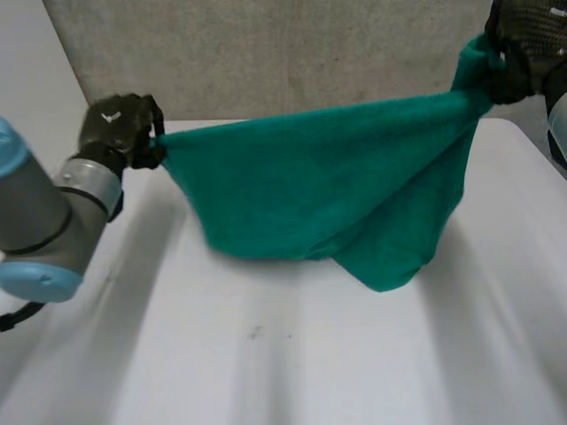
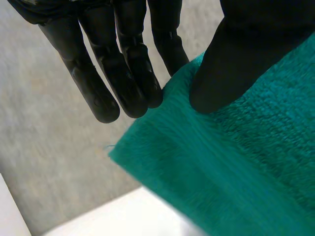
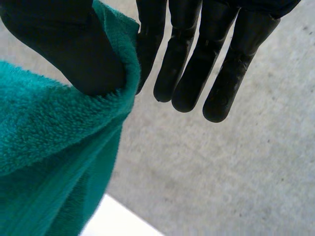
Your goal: Fold the towel.
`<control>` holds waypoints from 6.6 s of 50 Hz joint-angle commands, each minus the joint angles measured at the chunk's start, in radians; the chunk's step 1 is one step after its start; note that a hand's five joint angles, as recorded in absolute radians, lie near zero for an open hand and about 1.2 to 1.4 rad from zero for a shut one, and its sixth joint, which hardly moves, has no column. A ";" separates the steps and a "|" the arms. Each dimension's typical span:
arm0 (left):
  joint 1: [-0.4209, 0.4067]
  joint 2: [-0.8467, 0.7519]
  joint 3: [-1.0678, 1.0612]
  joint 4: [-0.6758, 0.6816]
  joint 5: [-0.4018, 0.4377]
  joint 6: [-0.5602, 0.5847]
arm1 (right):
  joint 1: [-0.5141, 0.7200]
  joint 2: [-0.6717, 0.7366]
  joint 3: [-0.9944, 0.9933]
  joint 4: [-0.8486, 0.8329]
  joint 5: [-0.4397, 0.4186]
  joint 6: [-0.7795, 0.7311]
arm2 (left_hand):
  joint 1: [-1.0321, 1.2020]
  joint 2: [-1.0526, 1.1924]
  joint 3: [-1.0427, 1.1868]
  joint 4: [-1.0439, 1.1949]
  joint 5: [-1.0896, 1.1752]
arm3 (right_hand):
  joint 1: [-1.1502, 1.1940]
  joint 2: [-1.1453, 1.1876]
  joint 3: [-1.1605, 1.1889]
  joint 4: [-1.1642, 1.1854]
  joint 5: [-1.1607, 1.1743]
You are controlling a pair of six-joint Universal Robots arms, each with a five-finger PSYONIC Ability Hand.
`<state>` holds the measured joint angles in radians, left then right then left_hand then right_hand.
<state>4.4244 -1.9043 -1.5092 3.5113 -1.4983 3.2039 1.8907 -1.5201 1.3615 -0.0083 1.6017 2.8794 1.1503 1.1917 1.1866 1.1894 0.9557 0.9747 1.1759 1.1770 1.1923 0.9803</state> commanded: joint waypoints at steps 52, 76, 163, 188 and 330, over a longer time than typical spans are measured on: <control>-0.013 -0.045 -0.020 0.316 -0.120 0.387 | 0.014 0.279 -0.026 -0.366 0.043 -0.089 | 0.246 0.205 0.210 0.207 0.266 | 0.422 0.220 0.219 0.204 0.241; -0.039 -0.111 -0.250 0.258 -0.083 0.386 | -0.031 0.404 0.126 -0.084 0.034 -0.046 | 0.246 0.205 0.210 0.207 0.266 | -0.586 -0.787 -0.789 -0.804 -0.766; -0.037 0.105 0.097 -0.175 -0.080 0.169 | -0.108 0.227 0.240 -0.191 -0.032 -0.023 | 0.246 0.205 0.210 0.207 0.266 | 0.422 0.220 0.219 0.204 0.241; -0.022 -0.083 -0.125 -0.347 -0.030 0.427 | -0.105 0.282 0.148 0.360 -0.032 -0.695 | 0.246 0.205 0.210 0.207 0.266 | 0.422 0.220 0.219 0.204 0.241; -0.057 -0.069 -0.173 0.235 -0.036 0.415 | -0.203 0.365 0.200 0.034 -0.124 -0.269 | -0.976 -1.017 -1.012 -1.015 -0.956 | -0.767 -0.968 -0.969 -0.985 -0.947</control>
<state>4.3664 -2.0566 -1.5740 3.7462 -1.5391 3.7158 1.7346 -1.1496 1.4445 -0.0271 1.5150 2.6147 0.1912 0.2029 0.2128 0.2025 0.0444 0.2041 0.2204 0.2102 0.2330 0.0631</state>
